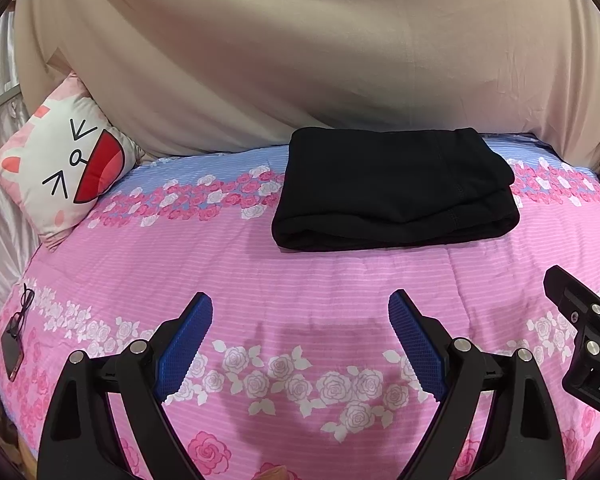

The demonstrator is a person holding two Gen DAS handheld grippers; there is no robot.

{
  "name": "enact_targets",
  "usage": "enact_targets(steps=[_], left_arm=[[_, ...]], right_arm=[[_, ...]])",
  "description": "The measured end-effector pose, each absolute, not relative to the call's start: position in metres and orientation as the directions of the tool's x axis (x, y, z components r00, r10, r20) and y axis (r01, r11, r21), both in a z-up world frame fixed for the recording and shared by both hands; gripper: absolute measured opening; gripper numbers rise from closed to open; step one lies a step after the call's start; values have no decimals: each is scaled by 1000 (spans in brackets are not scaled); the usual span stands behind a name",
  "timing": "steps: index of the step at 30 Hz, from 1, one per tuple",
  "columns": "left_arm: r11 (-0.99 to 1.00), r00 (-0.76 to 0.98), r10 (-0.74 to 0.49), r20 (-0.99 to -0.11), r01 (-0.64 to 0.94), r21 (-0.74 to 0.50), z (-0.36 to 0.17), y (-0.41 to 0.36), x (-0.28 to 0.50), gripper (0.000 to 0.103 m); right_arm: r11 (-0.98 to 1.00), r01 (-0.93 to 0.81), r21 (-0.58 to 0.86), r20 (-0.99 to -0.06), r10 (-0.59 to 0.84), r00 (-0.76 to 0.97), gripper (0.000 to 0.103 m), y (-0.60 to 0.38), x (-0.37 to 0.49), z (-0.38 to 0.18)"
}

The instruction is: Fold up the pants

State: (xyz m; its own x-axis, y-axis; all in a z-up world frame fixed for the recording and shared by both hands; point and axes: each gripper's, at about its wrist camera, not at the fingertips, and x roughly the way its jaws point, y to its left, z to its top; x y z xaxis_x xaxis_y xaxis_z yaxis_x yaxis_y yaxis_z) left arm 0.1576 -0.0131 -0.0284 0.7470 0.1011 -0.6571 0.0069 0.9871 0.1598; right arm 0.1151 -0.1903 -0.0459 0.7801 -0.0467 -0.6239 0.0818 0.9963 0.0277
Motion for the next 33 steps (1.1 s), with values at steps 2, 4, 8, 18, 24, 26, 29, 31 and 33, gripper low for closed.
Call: enact_targets(steps=[2, 4, 8, 18, 24, 26, 29, 31, 33], left_arm=[[987, 748, 103, -656, 4, 160, -28, -13, 158, 87], [987, 747, 104, -656, 4, 161, -28, -13, 158, 87], [987, 748, 104, -656, 3, 160, -28, -13, 158, 87], [987, 751, 103, -652, 6, 163, -27, -13, 157, 87], [987, 751, 100, -653, 8, 161, -26, -13, 157, 87], [987, 751, 100, -652, 9, 162, -26, -13, 157, 87], [987, 752, 101, -652, 7, 162, -26, -14, 157, 87], [987, 752, 98, -652, 11, 161, -26, -14, 157, 87], [987, 753, 100, -650, 9, 162, -25, -14, 158, 87]], right_arm=[[996, 85, 27, -624, -49, 780, 98, -190, 115, -46], [996, 82, 29, -624, -47, 780, 98, -190, 115, -46], [996, 81, 26, -623, -48, 781, 98, -190, 115, -46], [996, 82, 24, -621, -49, 782, 98, -190, 115, -45], [997, 79, 21, -620, -49, 783, 98, -190, 116, -45], [996, 83, 23, -620, -51, 783, 98, -190, 115, -45], [996, 87, 21, -621, -55, 782, 98, -190, 115, -45], [996, 84, 22, -621, -53, 782, 98, -191, 115, -45], [996, 83, 20, -621, -53, 782, 98, -191, 115, -45]])
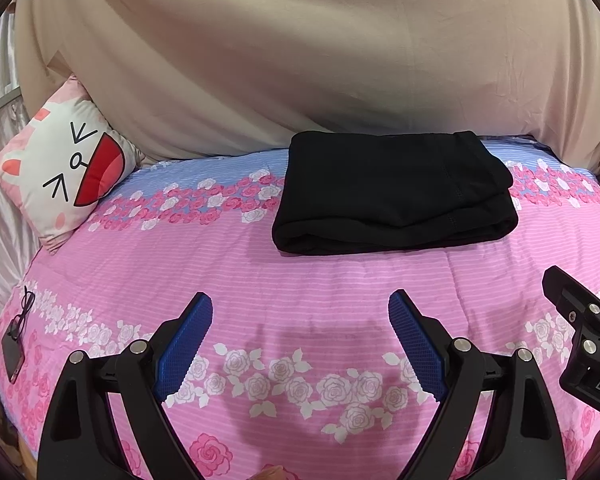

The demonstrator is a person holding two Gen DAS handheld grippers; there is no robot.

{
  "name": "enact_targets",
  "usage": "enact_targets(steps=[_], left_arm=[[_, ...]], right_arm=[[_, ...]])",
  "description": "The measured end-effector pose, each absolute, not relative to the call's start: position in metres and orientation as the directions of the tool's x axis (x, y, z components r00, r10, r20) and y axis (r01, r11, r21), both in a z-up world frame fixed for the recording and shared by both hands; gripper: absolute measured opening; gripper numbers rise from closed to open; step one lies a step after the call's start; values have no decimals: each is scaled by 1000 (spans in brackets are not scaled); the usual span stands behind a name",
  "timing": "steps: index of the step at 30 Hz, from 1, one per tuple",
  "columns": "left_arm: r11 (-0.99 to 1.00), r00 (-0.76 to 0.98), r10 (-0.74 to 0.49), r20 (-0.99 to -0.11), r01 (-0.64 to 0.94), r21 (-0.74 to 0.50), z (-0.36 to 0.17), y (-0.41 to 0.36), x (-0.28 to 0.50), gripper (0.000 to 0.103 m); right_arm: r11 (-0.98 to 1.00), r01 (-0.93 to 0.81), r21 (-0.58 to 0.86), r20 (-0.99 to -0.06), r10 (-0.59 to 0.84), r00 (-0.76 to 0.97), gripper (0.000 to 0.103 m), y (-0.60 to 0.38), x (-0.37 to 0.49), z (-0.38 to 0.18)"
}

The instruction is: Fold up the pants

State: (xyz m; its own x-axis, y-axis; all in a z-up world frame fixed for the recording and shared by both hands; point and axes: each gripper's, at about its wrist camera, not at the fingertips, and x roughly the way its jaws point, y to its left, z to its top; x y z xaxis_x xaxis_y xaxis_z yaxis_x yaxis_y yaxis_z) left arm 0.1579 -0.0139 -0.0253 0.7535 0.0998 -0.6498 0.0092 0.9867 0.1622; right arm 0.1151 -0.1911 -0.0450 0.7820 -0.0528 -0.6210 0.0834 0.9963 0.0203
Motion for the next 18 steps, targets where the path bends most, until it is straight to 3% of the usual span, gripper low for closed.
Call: enact_targets(steps=[18], left_arm=[[986, 767, 90, -635, 22, 166, -22, -16, 163, 87]], right_arm=[[996, 85, 19, -623, -55, 781, 98, -194, 117, -45]])
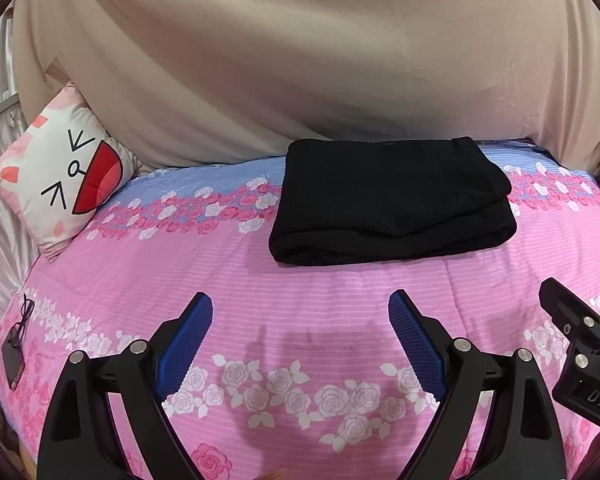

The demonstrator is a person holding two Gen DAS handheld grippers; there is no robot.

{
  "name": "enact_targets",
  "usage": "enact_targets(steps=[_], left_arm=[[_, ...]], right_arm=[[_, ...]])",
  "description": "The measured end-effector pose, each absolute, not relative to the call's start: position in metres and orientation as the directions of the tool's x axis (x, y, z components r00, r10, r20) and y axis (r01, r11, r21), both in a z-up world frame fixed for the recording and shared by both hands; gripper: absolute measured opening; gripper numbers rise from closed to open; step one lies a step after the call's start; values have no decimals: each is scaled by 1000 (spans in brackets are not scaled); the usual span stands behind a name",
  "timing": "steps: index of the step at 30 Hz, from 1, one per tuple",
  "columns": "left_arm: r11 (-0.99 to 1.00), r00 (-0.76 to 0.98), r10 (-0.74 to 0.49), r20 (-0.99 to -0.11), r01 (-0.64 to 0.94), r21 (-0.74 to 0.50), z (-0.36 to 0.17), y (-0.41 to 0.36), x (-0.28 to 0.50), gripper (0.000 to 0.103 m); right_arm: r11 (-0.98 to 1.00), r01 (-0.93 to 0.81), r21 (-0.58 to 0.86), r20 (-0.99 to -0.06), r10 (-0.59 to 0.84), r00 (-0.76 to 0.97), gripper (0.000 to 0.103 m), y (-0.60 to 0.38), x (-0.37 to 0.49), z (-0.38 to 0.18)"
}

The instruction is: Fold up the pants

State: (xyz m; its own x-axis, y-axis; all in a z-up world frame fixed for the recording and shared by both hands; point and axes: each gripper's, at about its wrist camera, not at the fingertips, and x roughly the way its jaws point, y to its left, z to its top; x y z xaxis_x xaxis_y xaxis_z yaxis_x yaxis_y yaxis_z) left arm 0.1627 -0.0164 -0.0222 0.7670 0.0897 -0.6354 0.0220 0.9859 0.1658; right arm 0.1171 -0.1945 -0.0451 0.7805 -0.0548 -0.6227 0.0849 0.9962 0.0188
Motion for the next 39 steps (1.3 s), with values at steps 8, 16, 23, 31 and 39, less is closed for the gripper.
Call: enact_targets(steps=[8, 16, 23, 31, 39], left_arm=[[988, 767, 77, -637, 27, 152, -22, -16, 164, 87], [988, 760, 65, -647, 42, 149, -26, -17, 167, 87], [992, 755, 52, -654, 36, 121, -31, -14, 170, 87], [993, 766, 74, -638, 4, 120, -34, -10, 175, 87], [985, 752, 21, -659, 96, 141, -26, -21, 155, 87]], right_arm=[[996, 82, 20, -624, -51, 780, 98, -196, 118, -45], [997, 81, 20, -625, -51, 779, 98, -195, 119, -46], [997, 75, 18, -631, -47, 775, 98, -197, 122, -52], [997, 74, 16, -639, -46, 768, 98, -196, 124, -56], [997, 75, 9, -631, -52, 774, 98, -198, 115, -52]])
